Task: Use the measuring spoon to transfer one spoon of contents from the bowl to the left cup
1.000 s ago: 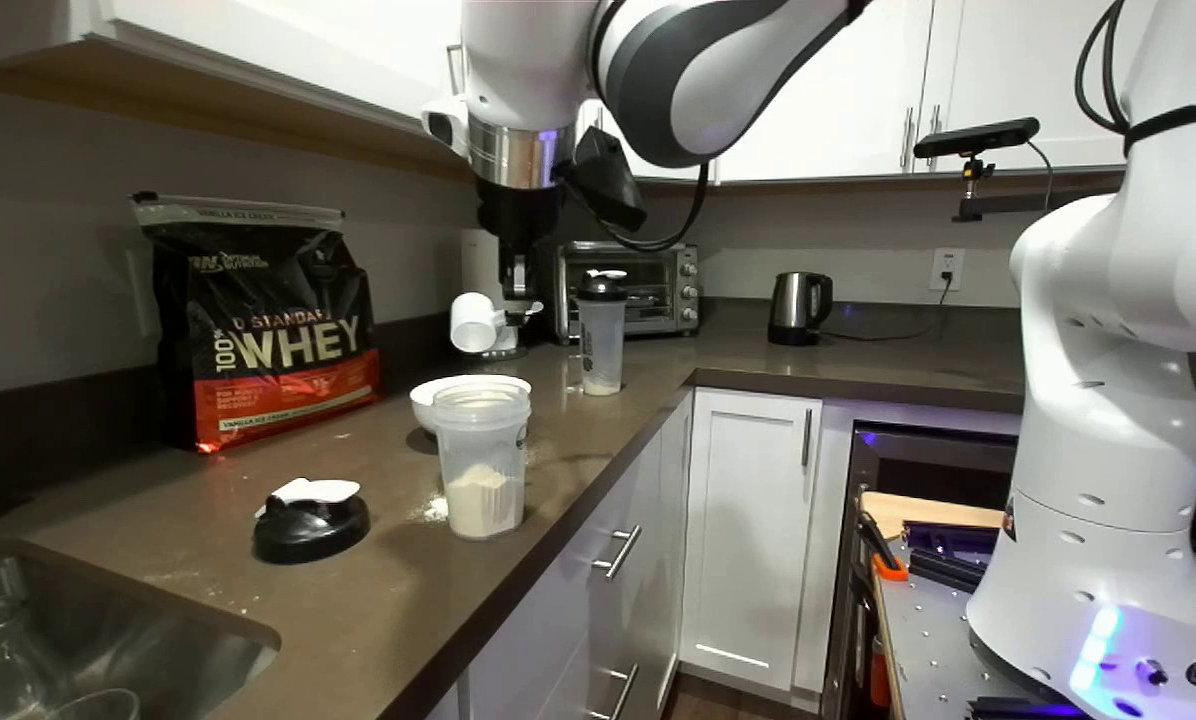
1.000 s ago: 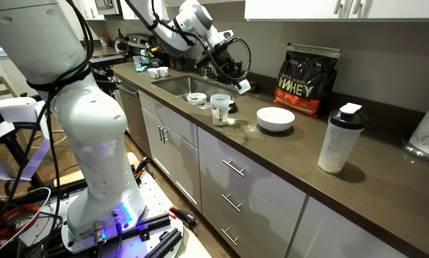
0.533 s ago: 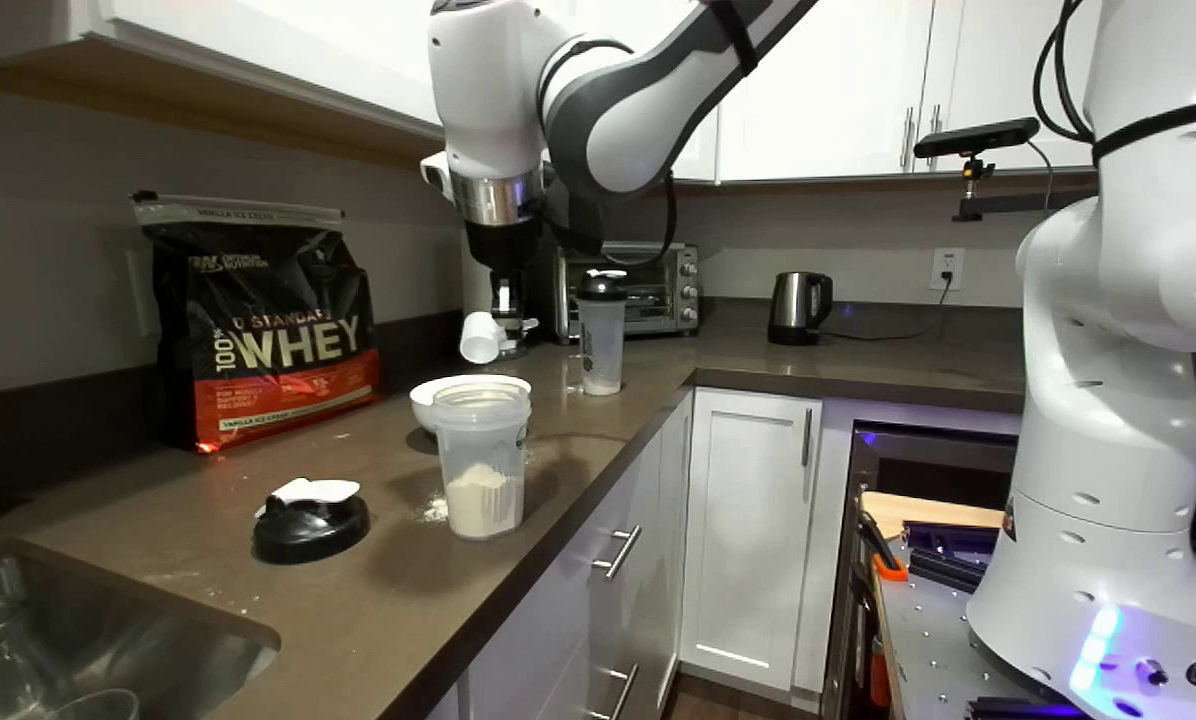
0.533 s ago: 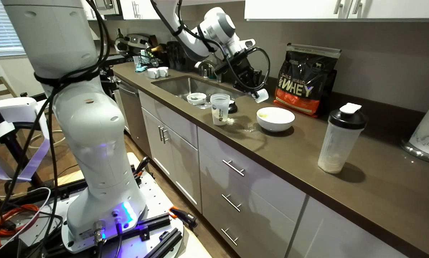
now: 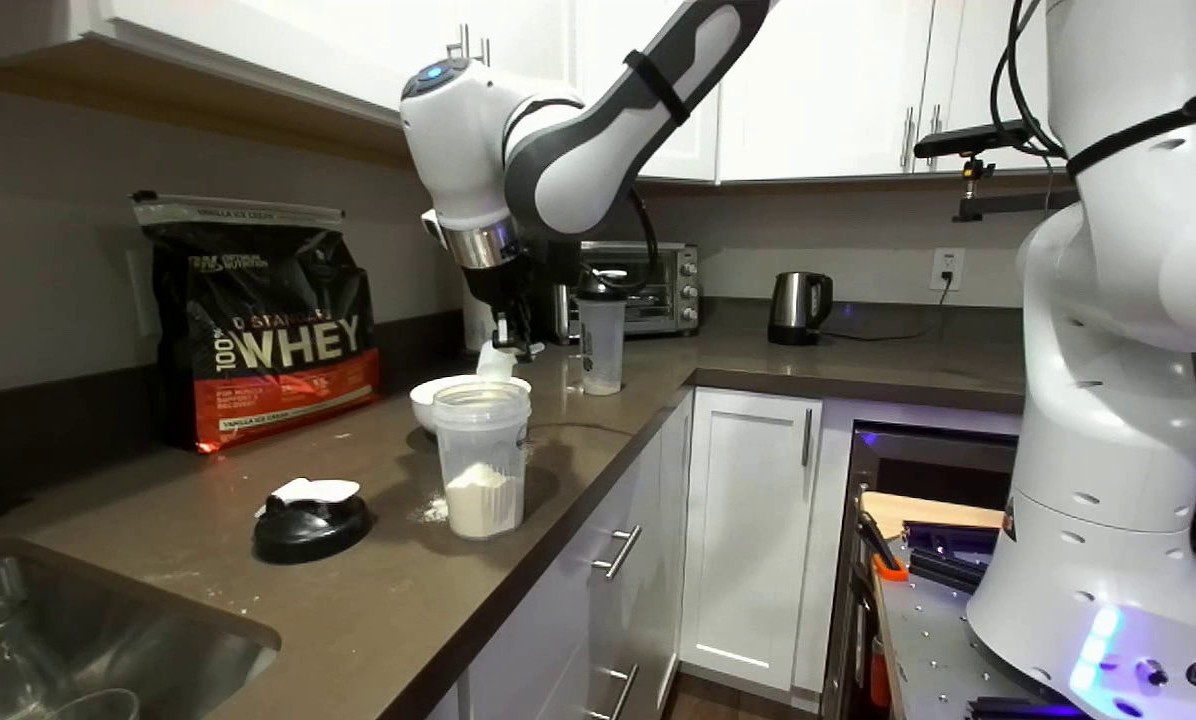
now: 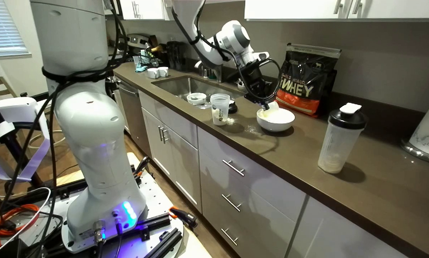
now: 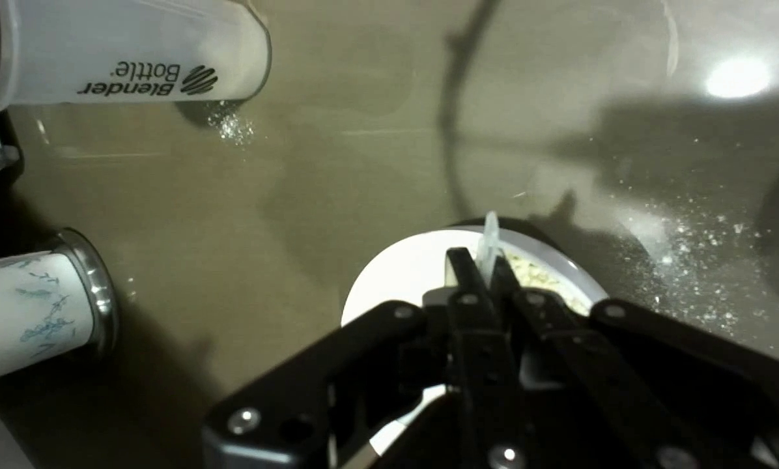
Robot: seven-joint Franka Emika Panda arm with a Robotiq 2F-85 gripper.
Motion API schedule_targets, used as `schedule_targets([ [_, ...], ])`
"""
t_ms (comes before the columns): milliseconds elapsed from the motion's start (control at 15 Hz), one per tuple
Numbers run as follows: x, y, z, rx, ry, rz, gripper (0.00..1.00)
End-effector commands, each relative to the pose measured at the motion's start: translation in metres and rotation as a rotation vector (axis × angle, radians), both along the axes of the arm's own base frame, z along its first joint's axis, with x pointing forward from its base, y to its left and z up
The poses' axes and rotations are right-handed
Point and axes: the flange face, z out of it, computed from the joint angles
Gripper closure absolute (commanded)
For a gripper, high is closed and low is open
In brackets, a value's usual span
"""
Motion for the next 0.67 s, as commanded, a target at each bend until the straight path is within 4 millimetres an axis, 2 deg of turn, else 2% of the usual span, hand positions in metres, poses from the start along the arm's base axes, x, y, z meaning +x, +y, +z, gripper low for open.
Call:
schedule_targets([
  [0, 0.014, -0.01, -0.011, 0.053, 0.031, -0.058, 0.99],
  [333, 0.018, -0.017, -0.025, 0.106, 0.044, -0.123, 0.99],
  [600, 0.018, -0.017, -0.027, 0.11, 0.044, -0.133, 0.99],
])
